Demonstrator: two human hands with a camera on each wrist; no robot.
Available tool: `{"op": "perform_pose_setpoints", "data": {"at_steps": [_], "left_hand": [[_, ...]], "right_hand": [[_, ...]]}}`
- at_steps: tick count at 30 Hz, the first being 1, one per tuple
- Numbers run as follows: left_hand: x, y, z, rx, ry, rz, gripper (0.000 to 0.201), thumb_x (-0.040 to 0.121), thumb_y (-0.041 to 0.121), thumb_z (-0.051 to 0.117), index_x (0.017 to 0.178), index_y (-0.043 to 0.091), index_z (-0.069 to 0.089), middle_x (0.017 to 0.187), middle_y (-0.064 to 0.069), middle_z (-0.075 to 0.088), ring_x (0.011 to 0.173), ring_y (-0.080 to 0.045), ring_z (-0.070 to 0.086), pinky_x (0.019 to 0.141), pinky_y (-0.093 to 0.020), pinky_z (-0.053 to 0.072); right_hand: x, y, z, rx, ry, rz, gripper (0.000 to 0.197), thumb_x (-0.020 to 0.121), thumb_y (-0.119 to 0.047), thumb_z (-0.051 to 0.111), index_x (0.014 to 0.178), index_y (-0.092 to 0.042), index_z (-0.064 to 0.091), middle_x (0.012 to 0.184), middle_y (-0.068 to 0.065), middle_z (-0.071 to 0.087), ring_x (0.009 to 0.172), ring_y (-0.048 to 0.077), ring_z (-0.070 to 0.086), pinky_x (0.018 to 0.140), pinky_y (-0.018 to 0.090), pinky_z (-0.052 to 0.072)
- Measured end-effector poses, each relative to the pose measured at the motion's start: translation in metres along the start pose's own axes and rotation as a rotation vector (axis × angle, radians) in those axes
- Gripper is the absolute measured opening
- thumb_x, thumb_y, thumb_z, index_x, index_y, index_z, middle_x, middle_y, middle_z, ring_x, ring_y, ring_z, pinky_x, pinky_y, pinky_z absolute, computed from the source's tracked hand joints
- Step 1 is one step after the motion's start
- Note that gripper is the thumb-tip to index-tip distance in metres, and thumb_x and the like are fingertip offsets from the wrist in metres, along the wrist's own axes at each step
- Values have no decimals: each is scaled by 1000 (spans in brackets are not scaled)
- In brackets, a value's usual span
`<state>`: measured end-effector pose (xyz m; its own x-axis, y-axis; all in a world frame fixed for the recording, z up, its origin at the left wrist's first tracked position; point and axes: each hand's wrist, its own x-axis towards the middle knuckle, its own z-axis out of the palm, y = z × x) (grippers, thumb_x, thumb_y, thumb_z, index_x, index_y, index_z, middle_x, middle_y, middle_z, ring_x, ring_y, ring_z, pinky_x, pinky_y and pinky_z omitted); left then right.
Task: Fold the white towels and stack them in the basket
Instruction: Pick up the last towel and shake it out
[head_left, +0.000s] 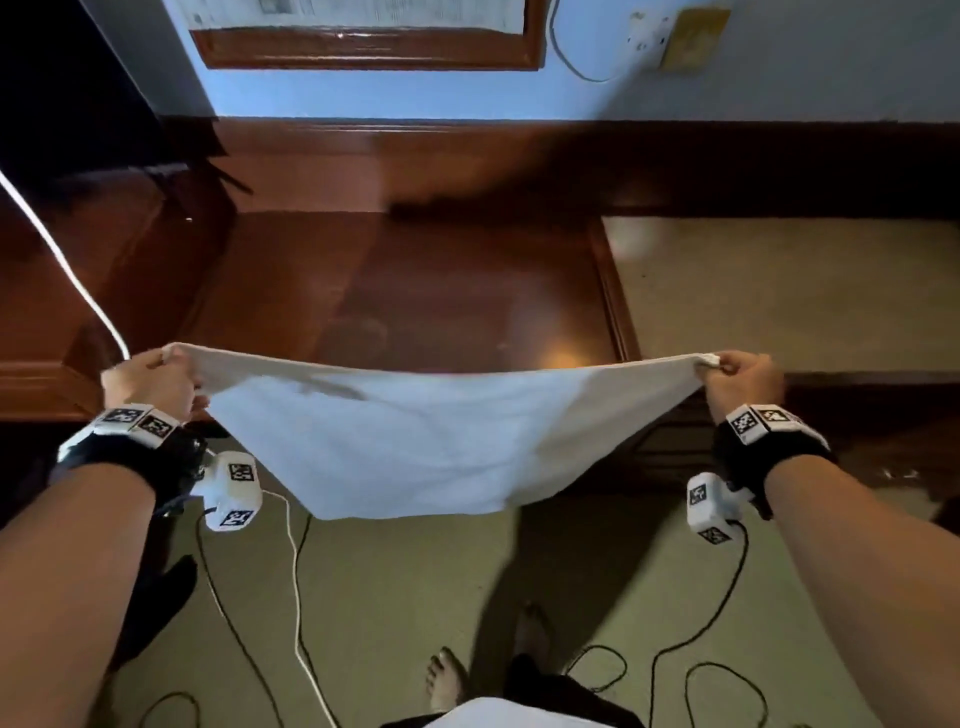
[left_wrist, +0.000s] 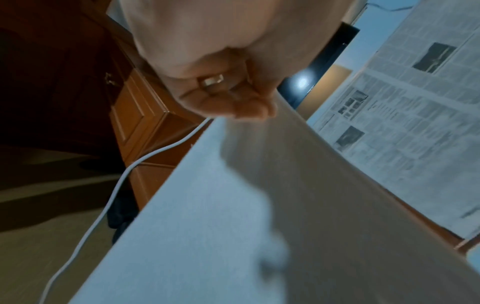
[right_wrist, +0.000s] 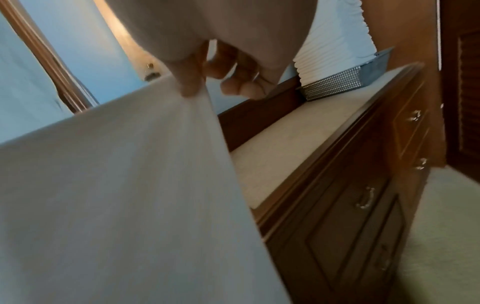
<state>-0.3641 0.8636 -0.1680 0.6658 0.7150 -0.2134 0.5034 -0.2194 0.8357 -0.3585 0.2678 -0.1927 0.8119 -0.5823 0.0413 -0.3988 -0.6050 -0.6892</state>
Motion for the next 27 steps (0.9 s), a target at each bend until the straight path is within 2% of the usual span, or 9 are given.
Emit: {"op": "perform_pose_setpoints", "data": {"at_steps": [5,7,9,11,14,17,21,24,27], "left_hand": [[-4,8,-12,-183,169,10,31,96,51,33,89,31,56,79,-9,67,32,-11,53,41,-26,46],[-4,6,-8,-260,180,6,35,96,54,31,93,29,55,77,-3,71,35,-12,59,37,-21,43],[-1,-5,-3,-348,128,-47,40,98,53,29,97,24,57,89,-2,76,47,-13,68,41,-21,48],[-4,-8,2,-421,72,-100,42,100,50,27,103,22,59,98,-3,76,63,-17,73,58,-33,59],[-16,3,8,-551,43,-160,37,106,35,25,120,14,53,102,-7,70,85,-26,72,83,-47,54],[-13,23,15,-590,30,-144,30,109,26,23,107,15,51,95,-2,64,102,-28,69,90,-49,52],[17,58,32,-709,112,-119,36,108,25,26,132,10,49,95,-5,66,92,-23,72,86,-49,57],[46,87,52,-759,143,-81,33,108,24,27,134,17,47,100,-5,68,92,-21,73,75,-40,59],[83,118,80,-802,169,-66,35,108,24,30,136,14,49,99,-5,69,88,-21,74,70,-38,61]], "right_hand": [[-11,-23,-3,214,244,41,26,87,-14,55,106,-9,73,92,13,71,82,21,58,76,35,47],[-20,-29,0,247,230,125,29,86,-13,52,107,-10,72,96,14,71,87,27,64,76,33,49],[-30,-29,7,302,193,261,28,82,-14,49,98,-14,71,88,15,72,79,35,69,72,43,59],[-35,-28,15,414,151,380,24,82,-11,45,87,-19,67,78,12,71,66,33,71,61,48,61],[-32,-36,23,484,143,414,20,80,-14,42,81,-25,59,81,11,72,68,33,72,63,53,61],[-21,-60,27,605,142,439,24,88,-7,40,90,-25,56,83,13,69,74,32,69,66,45,60],[13,-98,40,666,219,425,25,85,-12,40,91,-27,59,82,9,71,70,26,71,65,46,62],[54,-121,61,683,272,395,28,77,-18,39,90,-32,60,87,8,72,74,26,71,67,49,62],[97,-158,82,740,286,391,30,82,-11,40,95,-27,61,88,10,73,76,25,72,68,47,62]]}}
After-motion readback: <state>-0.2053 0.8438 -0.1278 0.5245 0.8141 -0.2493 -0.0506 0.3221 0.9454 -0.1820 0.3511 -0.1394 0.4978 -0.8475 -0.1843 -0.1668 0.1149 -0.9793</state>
